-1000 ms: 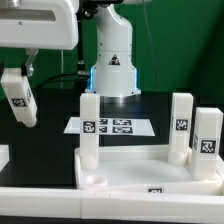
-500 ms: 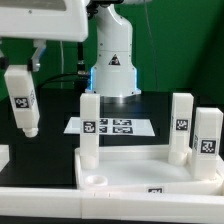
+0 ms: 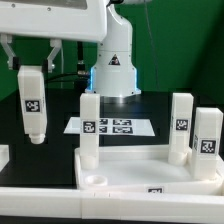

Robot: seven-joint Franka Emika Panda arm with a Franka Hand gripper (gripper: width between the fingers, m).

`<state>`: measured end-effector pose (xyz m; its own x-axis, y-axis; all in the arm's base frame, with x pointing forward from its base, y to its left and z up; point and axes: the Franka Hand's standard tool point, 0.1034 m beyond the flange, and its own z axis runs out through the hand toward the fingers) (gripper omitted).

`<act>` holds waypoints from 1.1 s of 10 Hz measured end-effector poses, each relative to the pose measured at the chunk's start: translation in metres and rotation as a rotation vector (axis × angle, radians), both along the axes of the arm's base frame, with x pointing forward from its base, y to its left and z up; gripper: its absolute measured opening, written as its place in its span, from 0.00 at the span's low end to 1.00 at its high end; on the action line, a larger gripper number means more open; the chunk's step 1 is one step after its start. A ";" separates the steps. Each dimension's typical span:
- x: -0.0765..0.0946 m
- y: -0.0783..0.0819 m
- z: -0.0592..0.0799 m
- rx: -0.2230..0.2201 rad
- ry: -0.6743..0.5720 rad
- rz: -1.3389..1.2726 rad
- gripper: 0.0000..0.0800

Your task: Assemble desk

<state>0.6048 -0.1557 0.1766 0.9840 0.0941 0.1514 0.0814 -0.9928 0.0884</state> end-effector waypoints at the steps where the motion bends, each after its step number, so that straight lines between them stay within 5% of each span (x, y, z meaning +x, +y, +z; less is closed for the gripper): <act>1: 0.006 0.005 0.000 -0.010 -0.088 0.002 0.36; 5: 0.032 0.038 0.004 0.035 -0.124 -0.031 0.36; 10: 0.033 0.042 0.002 0.036 -0.123 -0.033 0.36; 11: 0.038 0.060 0.001 0.039 -0.129 -0.007 0.36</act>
Offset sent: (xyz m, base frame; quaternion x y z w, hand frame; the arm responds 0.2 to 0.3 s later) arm 0.0412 0.0340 0.0075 0.0319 0.0011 0.0376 0.9988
